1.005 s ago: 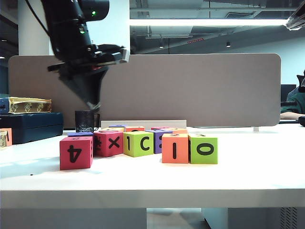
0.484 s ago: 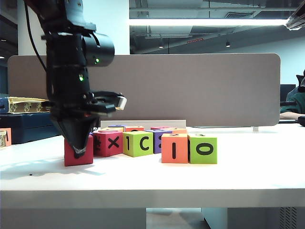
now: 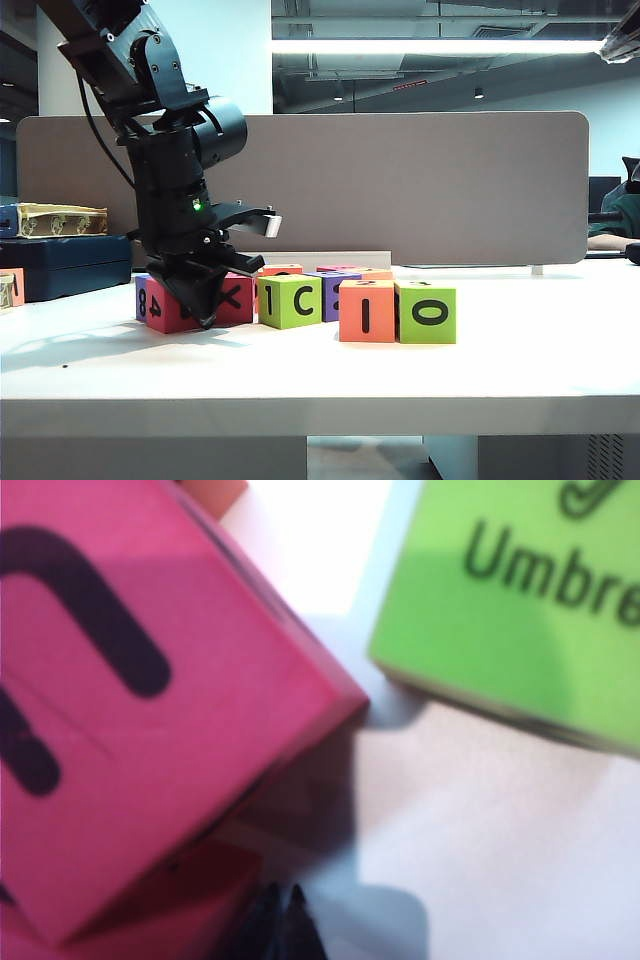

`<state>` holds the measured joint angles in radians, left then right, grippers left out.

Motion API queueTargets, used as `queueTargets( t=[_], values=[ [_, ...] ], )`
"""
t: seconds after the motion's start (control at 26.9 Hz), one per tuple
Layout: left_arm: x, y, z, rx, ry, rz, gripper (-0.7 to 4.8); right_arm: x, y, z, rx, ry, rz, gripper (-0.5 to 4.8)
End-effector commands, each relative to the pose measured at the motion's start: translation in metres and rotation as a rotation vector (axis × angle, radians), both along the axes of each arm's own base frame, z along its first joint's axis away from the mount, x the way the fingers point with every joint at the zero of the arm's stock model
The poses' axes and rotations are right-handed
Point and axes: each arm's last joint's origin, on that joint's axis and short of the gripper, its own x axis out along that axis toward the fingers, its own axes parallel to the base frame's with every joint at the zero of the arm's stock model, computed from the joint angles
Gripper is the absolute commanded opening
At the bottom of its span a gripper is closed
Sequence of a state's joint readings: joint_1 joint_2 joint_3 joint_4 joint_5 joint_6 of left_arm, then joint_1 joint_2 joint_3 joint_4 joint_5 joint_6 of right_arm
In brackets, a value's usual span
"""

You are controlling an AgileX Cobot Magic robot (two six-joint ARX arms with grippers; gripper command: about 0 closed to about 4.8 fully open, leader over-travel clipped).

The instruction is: Select the appropriate blocks from the scattered letter blocks on the table and arrange them in a row to spell out "23".

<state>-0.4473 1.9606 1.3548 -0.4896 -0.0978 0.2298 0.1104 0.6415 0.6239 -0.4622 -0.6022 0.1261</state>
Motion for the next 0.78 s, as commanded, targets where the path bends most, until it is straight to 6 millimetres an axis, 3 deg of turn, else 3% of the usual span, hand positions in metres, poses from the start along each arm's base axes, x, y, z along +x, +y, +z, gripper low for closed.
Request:
queueTargets(
  t=[0.04,0.3,0.6,0.78],
  values=[
    [0.006,-0.003,0.007,-0.013,-0.02,-0.003,-0.06,0.0,0.0,0.002,0.001,-0.018,0.005,-0.01],
    [0.026,-0.005,0.049,-0.055,-0.141,0.019,-0.06,-0.001,0.002,0.002,0.002,-0.017,0.02,-0.01],
    [0.006,0.008,0.092,0.089,0.162,0.022,-0.06,-0.001,0.004,0.002,0.002,-0.018,0.03,-0.01],
    [0.0,0.017,0.086,0.142,0.282,0.043,-0.06,-0.001,0.003,0.002,0.002,-0.018,0.03,-0.01]
  ],
)
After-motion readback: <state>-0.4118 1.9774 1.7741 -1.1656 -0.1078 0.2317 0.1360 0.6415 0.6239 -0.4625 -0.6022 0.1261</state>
